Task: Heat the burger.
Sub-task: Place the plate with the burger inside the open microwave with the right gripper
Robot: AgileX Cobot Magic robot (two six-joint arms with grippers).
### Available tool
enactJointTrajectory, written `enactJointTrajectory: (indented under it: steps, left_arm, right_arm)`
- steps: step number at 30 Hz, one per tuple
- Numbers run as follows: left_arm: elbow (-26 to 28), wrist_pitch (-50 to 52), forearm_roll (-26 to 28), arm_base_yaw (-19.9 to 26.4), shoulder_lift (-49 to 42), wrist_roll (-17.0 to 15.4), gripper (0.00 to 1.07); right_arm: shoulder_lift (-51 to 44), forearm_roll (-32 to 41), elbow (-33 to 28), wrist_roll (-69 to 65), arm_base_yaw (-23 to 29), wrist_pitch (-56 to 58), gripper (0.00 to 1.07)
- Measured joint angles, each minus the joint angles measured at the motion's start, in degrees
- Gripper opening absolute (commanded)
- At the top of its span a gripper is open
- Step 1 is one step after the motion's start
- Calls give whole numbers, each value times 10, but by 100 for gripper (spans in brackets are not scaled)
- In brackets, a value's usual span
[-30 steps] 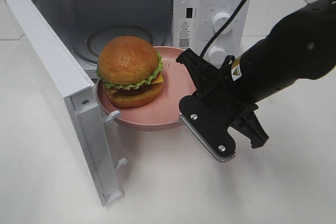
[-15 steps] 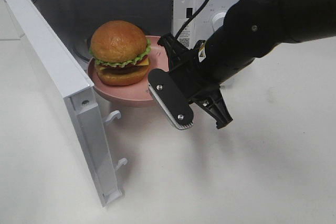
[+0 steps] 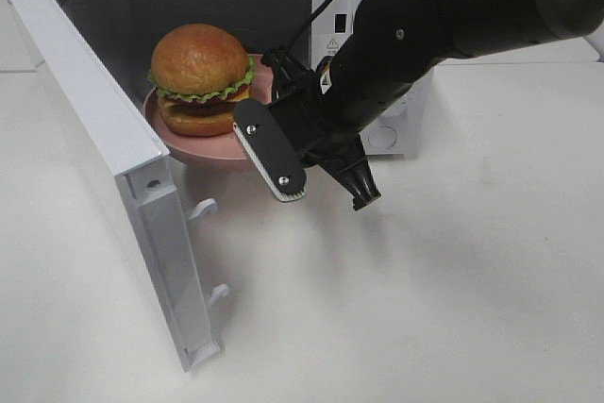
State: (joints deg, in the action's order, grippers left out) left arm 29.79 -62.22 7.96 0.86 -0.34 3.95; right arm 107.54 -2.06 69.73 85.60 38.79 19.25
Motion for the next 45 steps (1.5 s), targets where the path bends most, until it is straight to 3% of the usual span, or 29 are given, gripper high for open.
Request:
enactJointTrajectory:
  steps: [16, 23, 45]
  left_arm:
    - [0, 0, 0, 0, 0, 0, 86]
    - [0, 0, 0, 0, 0, 0, 86]
    - [0, 0, 0, 0, 0, 0, 86]
  right_arm:
    - [66, -50, 92, -76, 5, 35, 1]
    - [116, -64, 174, -143, 5, 64, 1]
    - [208, -112, 314, -231, 3, 112, 0]
